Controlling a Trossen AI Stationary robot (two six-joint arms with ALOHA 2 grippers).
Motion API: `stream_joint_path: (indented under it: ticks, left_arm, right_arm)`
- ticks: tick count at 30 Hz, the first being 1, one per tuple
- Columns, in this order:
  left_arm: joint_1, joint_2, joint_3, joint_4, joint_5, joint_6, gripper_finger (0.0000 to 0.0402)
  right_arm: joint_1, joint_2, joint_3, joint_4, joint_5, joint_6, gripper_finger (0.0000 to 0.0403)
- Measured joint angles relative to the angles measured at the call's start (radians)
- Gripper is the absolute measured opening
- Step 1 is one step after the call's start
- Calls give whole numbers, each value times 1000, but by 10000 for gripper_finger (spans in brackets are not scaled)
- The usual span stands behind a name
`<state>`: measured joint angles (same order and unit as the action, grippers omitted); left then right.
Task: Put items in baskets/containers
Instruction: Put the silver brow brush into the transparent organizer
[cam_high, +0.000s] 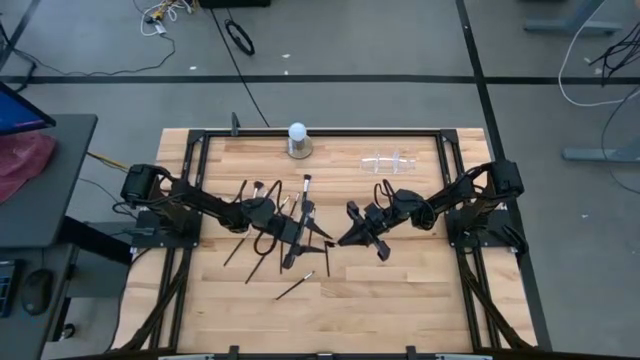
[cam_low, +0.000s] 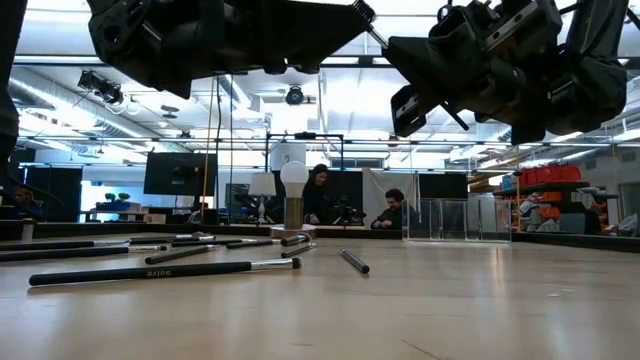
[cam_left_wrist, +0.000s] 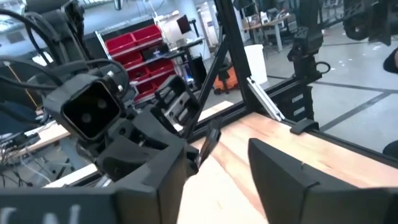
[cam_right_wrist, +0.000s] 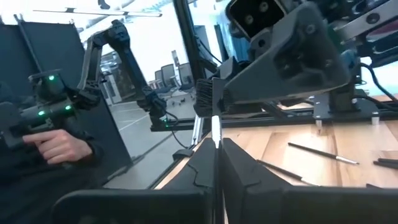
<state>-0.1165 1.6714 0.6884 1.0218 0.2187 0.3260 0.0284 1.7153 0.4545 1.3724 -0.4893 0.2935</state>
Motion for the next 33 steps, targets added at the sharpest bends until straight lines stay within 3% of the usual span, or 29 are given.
stream_joint_path:
  ticks: [14, 21, 28, 33]
  left_arm:
    - [0, 0, 8, 10, -14, -4, 22]
    - [0, 0, 38, -62, 8, -90, 11]
    - [2, 0, 77, -224, -91, -240, 9]
    - [2, -2, 94, -249, -151, -271, 9]
  right_arm:
    - [0, 0, 0, -1, 9, 5, 9]
    - [-11, -1, 1, -44, -2, 13, 17]
    - [-68, -44, 1, -291, 46, -41, 90]
    - [-27, -106, 2, -491, 281, -242, 164]
